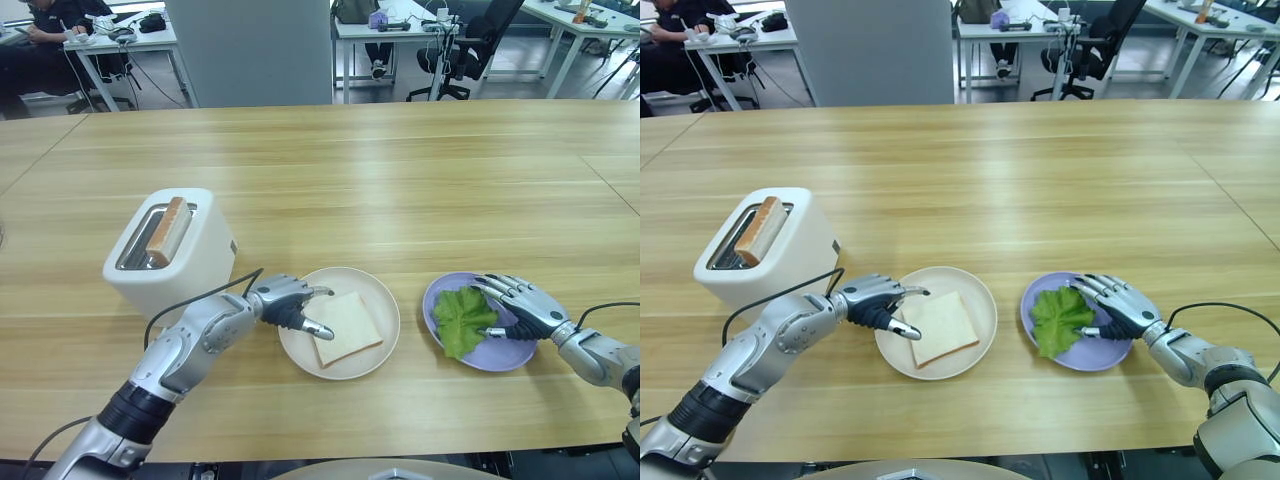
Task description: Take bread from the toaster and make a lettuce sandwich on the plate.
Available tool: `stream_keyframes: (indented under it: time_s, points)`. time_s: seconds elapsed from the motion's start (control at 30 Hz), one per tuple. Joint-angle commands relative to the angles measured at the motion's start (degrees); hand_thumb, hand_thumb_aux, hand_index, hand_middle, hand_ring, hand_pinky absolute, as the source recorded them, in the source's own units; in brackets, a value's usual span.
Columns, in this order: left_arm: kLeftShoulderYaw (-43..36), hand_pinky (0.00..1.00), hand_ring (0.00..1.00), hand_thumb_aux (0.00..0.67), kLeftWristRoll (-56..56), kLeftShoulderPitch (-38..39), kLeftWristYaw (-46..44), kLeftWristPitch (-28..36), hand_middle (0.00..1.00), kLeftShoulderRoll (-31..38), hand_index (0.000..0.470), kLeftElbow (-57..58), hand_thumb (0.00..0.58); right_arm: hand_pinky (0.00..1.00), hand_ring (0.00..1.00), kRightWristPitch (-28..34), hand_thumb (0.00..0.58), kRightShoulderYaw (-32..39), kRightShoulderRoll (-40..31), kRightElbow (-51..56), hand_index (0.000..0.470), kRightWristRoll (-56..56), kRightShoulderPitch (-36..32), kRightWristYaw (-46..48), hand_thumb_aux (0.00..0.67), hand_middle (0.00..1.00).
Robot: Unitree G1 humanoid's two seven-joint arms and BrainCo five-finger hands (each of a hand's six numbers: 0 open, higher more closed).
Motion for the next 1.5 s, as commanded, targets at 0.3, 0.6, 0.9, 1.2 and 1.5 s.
stream_keyframes:
  time_s: [0.3,0.6,0.9,1.2,1.5]
  points:
    - [1.11,0.71,0.71,0.0,0.01,1.24,-0.34,0.47,0.71,0.17,0.0,-1.26,0.0,0.0,0.0,0.79,0.368,0.57,0.28,0.68,0.182,0.59,0.87,1.98,0.265,0.0]
    - [0.92,0.69,0.69,0.0,0.36,1.55,-0.4,0.74,0.69,0.02,0.0,-1.67,0.0,0.0,0.0,-0.1,0.58,0.87,-0.15,-0.46,0.46,0.45,0.99,0.25,0.67,0.0]
    - [1.6,0.67,0.67,0.0,0.81,1.86,0.3,0.73,0.67,0.46,0.0,-1.94,0.0,0.0,0.0,-3.68,0.58,-1.67,-2.6,-5.51,0.46,2.16,0.68,-3.3,0.67,0.0]
    - [15.08,0.6,0.6,0.0,1.63,4.88,4.08,5.33,0.6,5.8,0.0,-7.64,0.0,0.0,0.0,-7.07,0.58,-11.69,-7.11,-26.02,0.46,9.66,3.69,1.83,0.67,0.0]
    - [27.88,0.55,0.55,0.0,1.46,10.8,7.76,7.58,0.55,9.66,0.0,-7.88,0.0,0.0,0.0,-5.42,0.58,-20.12,-6.69,-39.85,0.46,16.38,8.41,12.59,0.67,0.0]
